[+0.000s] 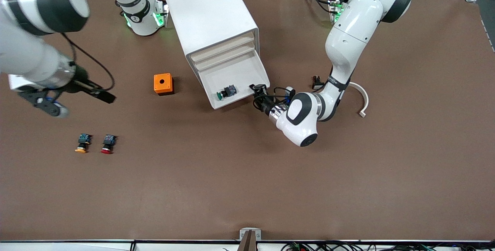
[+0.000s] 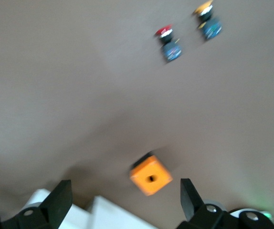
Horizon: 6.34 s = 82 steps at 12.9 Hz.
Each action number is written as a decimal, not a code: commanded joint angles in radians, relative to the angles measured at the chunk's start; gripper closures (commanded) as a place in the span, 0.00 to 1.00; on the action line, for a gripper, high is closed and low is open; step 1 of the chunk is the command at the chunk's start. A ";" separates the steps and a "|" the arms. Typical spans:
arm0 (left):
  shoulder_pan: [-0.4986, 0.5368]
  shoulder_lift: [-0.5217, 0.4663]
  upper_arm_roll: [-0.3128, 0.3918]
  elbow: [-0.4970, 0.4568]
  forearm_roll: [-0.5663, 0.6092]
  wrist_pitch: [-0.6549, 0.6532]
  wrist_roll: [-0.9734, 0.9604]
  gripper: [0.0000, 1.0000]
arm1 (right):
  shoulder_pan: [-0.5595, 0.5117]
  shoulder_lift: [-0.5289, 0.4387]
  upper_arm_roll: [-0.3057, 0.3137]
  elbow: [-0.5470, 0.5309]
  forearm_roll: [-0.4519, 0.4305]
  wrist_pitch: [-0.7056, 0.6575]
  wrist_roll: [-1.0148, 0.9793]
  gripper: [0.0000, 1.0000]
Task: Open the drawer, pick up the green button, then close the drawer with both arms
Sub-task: 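Grasp the green button in the drawer with the right gripper, then place the green button beside the red button while the left gripper pushes drawer, then release the green button and raise the right gripper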
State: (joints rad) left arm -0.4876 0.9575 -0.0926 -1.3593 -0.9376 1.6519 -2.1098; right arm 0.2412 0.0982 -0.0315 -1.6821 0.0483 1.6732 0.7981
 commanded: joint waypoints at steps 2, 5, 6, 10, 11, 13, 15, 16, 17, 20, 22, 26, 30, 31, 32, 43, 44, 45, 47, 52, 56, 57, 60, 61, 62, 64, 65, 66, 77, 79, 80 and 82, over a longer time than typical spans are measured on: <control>-0.002 -0.009 0.016 0.026 0.002 0.019 0.010 0.00 | 0.186 -0.002 -0.013 -0.108 0.025 0.166 0.319 0.00; 0.004 -0.089 0.126 0.028 0.005 0.008 0.016 0.00 | 0.317 0.073 -0.013 -0.151 0.024 0.307 0.547 0.00; 0.014 -0.101 0.158 0.031 0.008 0.003 0.020 0.00 | 0.352 0.110 -0.013 -0.150 0.024 0.348 0.613 0.00; 0.053 -0.186 0.261 0.065 0.034 -0.043 0.022 0.00 | 0.460 0.242 -0.015 -0.148 0.012 0.491 0.812 0.00; 0.054 -0.218 0.264 0.065 0.084 -0.044 0.028 0.00 | 0.477 0.267 -0.015 -0.148 0.012 0.512 0.843 0.00; 0.055 -0.258 0.261 0.063 0.242 -0.049 0.031 0.00 | 0.501 0.299 -0.015 -0.148 0.012 0.539 0.891 0.00; 0.079 -0.292 0.260 0.062 0.339 -0.049 0.049 0.00 | 0.512 0.308 -0.015 -0.148 0.013 0.537 0.935 0.00; 0.086 -0.310 0.255 0.052 0.361 -0.049 0.079 0.00 | 0.526 0.316 -0.015 -0.148 0.013 0.536 0.952 0.00; 0.090 -0.312 0.255 0.046 0.361 -0.076 0.118 0.00 | 0.539 0.321 -0.015 -0.148 0.013 0.534 0.975 0.00; 0.092 -0.365 0.258 0.045 0.365 -0.122 0.131 0.00 | 0.570 0.333 -0.015 -0.148 0.013 0.534 1.026 0.00; 0.090 -0.373 0.263 0.049 0.369 -0.121 0.132 0.00 | 0.586 0.350 -0.015 -0.148 0.013 0.534 1.027 0.00; 0.096 -0.396 0.286 0.057 0.387 -0.121 0.131 0.00 | 0.601 0.365 -0.015 -0.146 0.012 0.536 1.026 0.00; 0.113 -0.393 0.286 0.071 0.393 -0.098 0.281 0.00 | 0.599 0.364 -0.013 -0.146 0.013 0.531 1.011 0.89; 0.118 -0.393 0.286 0.071 0.392 -0.086 0.330 0.00 | 0.601 0.364 -0.013 -0.145 0.013 0.527 1.012 1.00; 0.115 -0.393 0.287 0.071 0.393 -0.067 0.365 0.00 | 0.599 0.364 -0.013 -0.140 0.013 0.525 1.010 1.00; -0.078 -0.263 0.264 0.060 0.541 0.302 0.873 0.00 | 0.252 0.281 -0.021 0.084 0.025 0.189 0.147 1.00; -0.112 -0.250 0.263 0.052 0.577 0.337 0.917 0.00 | 0.200 0.278 -0.019 0.084 0.025 0.191 0.013 1.00; -0.135 -0.235 0.261 0.048 0.585 0.368 0.957 0.00 | 0.128 0.281 -0.019 0.082 0.025 0.189 -0.129 1.00; -0.198 -0.209 0.258 0.048 0.586 0.390 1.072 0.00 | 0.025 0.288 -0.021 0.052 0.025 0.239 -0.346 1.00; -0.347 -0.145 0.255 0.045 0.583 0.463 1.223 0.00 | -0.074 0.290 -0.021 -0.209 0.019 0.576 -0.575 1.00; -0.429 -0.138 0.244 0.010 0.582 0.476 1.223 0.00 | -0.118 0.297 -0.021 -0.359 0.019 0.805 -0.706 1.00; -0.443 -0.137 0.243 0.002 0.579 0.476 1.219 0.00 | -0.129 0.314 -0.021 -0.363 0.019 0.822 -0.727 1.00; -0.480 -0.140 0.237 -0.017 0.562 0.476 1.203 0.00 | -0.148 0.336 -0.021 -0.364 0.019 0.833 -0.731 1.00; -0.482 -0.144 0.219 -0.020 0.544 0.476 1.180 0.00 | -0.154 0.350 -0.021 -0.363 0.019 0.839 -0.731 1.00; -0.482 -0.146 0.208 -0.023 0.536 0.476 1.157 0.00 | -0.154 0.360 -0.021 -0.366 0.019 0.856 -0.731 1.00; -0.485 -0.149 0.165 -0.037 0.536 0.474 1.121 0.00 | -0.157 0.379 -0.021 -0.369 0.024 0.861 -0.729 1.00; -0.486 -0.149 0.145 -0.037 0.536 0.474 1.098 0.00 | -0.154 0.382 -0.021 -0.369 0.024 0.861 -0.724 1.00; -0.486 -0.149 0.125 -0.037 0.536 0.474 1.067 0.00 | -0.151 0.388 -0.021 -0.367 0.024 0.861 -0.721 1.00; -0.471 -0.152 0.051 -0.038 0.537 0.473 0.919 0.00 | -0.157 0.324 -0.022 -0.256 0.024 0.601 -0.718 0.00; -0.425 -0.166 0.057 -0.038 0.545 0.473 0.930 0.00 | -0.183 0.273 -0.022 -0.178 0.021 0.443 -0.729 0.00; -0.396 -0.175 0.063 -0.038 0.549 0.473 0.933 0.00 | -0.189 0.256 -0.022 -0.122 0.016 0.360 -0.731 0.00; -0.342 -0.218 0.092 -0.038 0.604 0.470 0.930 0.00 | -0.203 0.255 -0.024 0.038 0.010 0.138 -0.734 0.00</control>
State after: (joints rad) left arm -0.8794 0.8043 -0.0179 -1.3711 -0.3755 2.1272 -1.1803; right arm 0.0668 0.3517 -0.0673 -1.7723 0.0618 1.9718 0.0787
